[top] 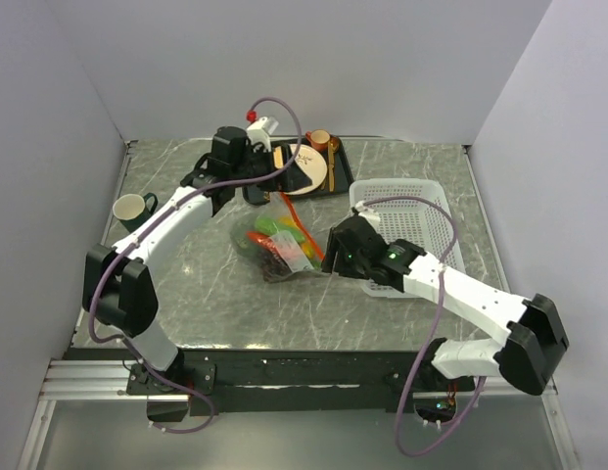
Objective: Place the food in the zip-top bag and seal the zipper
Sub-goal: Place the zipper food storage bag at the center of the board, then reset both arms
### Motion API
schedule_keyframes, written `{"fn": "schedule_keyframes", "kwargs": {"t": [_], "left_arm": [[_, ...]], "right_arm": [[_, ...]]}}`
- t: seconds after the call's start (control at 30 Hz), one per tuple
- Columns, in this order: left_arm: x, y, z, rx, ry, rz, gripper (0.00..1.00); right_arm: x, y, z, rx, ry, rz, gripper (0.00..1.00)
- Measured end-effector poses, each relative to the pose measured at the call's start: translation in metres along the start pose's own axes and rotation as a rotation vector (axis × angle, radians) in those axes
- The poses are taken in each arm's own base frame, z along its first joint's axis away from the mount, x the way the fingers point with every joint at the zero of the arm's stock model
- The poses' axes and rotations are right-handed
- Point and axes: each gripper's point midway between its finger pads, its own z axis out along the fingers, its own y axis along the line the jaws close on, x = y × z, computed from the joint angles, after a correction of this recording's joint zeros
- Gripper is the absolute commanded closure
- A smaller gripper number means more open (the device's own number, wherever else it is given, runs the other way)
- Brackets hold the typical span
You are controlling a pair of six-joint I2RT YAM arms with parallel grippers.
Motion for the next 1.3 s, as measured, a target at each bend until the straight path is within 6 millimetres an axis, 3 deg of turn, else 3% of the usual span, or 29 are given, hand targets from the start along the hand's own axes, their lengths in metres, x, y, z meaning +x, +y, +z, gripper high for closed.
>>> {"fn": "schedule_keyframes", "kwargs": {"t": [0.1, 0.2, 0.37, 0.57, 0.7, 0.87, 1.07, 1.3], "left_arm": [[0.005, -0.007, 0.003, 0.003, 0.007, 0.015, 0.01], [0.009, -0.002, -0.004, -0.034, -0.004, 0.016, 0.01], [-0.004, 0.001, -0.034, -0.125, -0.081, 0.046, 0.01], [-0.041, -0.012, -0.076, -0.18, -0.232, 0.097, 0.01], [-0.053, -0.011, -0.098, -0.226, -0.305, 0.103, 0.01], [-0.052, 0.003, -0.123, -0.289, -0.358, 0.095, 0.01], [-0.062, 0.021, -0.134, -0.368, -0.408, 0.084, 0.01], [-0.068, 0.037, -0.14, -0.407, -0.458, 0.082, 0.0]], "right_arm": [[-0.015, -0.011, -0.01, 0.028, -0.063, 0.028, 0.08], [-0.041, -0.029, -0.027, 0.043, -0.159, 0.087, 0.0], [-0.087, -0.073, -0.05, 0.11, -0.318, 0.191, 0.0], [-0.122, -0.142, -0.052, 0.257, -0.379, 0.283, 0.0], [-0.138, -0.184, -0.057, 0.334, -0.411, 0.343, 0.0], [-0.15, -0.212, -0.061, 0.379, -0.437, 0.366, 0.0], [-0.158, -0.25, -0.061, 0.473, -0.461, 0.414, 0.0], [-0.176, -0.29, -0.083, 0.57, -0.576, 0.477, 0.0]]}}
